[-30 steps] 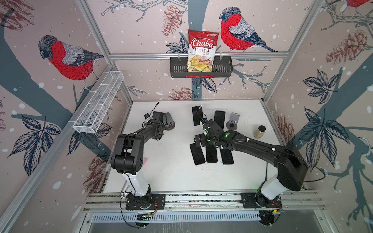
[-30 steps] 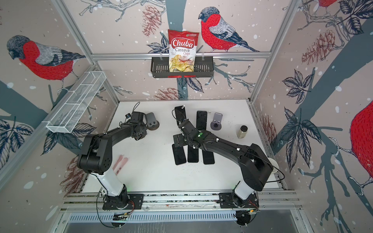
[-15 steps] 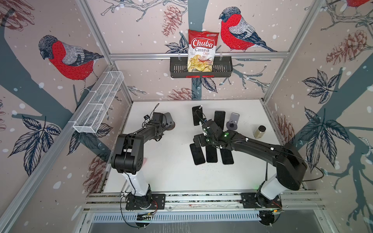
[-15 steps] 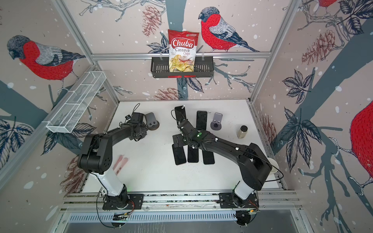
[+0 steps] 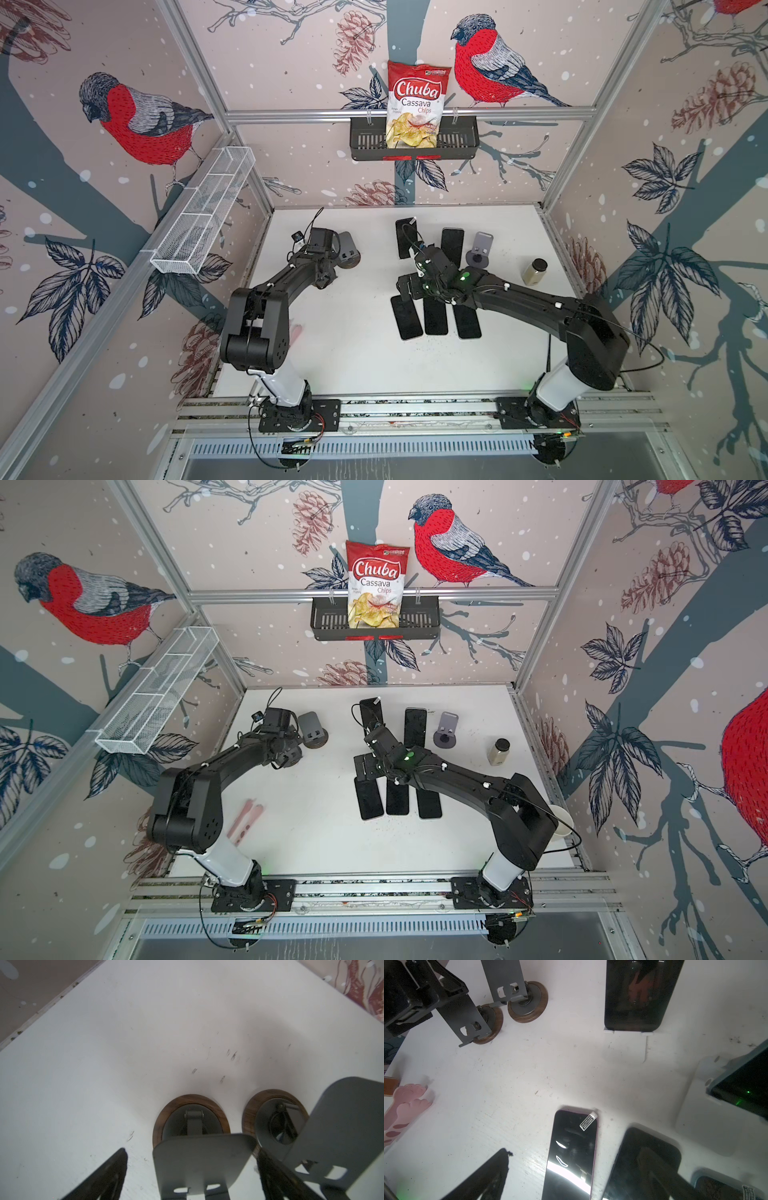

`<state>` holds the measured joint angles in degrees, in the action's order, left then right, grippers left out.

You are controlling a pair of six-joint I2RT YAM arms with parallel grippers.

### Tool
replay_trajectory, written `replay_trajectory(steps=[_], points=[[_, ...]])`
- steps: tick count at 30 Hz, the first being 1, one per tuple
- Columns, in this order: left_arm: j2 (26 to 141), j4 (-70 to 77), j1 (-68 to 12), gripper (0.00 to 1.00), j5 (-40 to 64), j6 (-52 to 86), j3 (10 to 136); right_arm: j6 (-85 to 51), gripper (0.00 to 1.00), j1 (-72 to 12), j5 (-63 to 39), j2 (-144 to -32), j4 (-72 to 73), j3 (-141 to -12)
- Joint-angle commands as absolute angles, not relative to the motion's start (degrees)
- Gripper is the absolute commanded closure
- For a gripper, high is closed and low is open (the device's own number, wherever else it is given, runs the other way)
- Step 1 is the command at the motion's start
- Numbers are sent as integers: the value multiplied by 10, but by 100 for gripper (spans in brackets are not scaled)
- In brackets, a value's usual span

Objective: Remove the phone from the phone stand
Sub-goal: Place the phone stand at the middle-left of the table.

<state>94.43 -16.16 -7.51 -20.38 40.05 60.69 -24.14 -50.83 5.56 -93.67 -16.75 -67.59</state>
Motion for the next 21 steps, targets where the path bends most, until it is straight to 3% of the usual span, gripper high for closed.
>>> replay_trajectory(steps=[1,8,21], points=[[918,-174,-75,3,-189,395,601,-239,1,-504,76,-944,-163,-692],[848,-129,-75,4,-84,370,555,-219,1,-472,65,-977,-154,-727],[689,-30,-76,4,13,382,436,-185,1,-451,98,-1077,-140,-820]])
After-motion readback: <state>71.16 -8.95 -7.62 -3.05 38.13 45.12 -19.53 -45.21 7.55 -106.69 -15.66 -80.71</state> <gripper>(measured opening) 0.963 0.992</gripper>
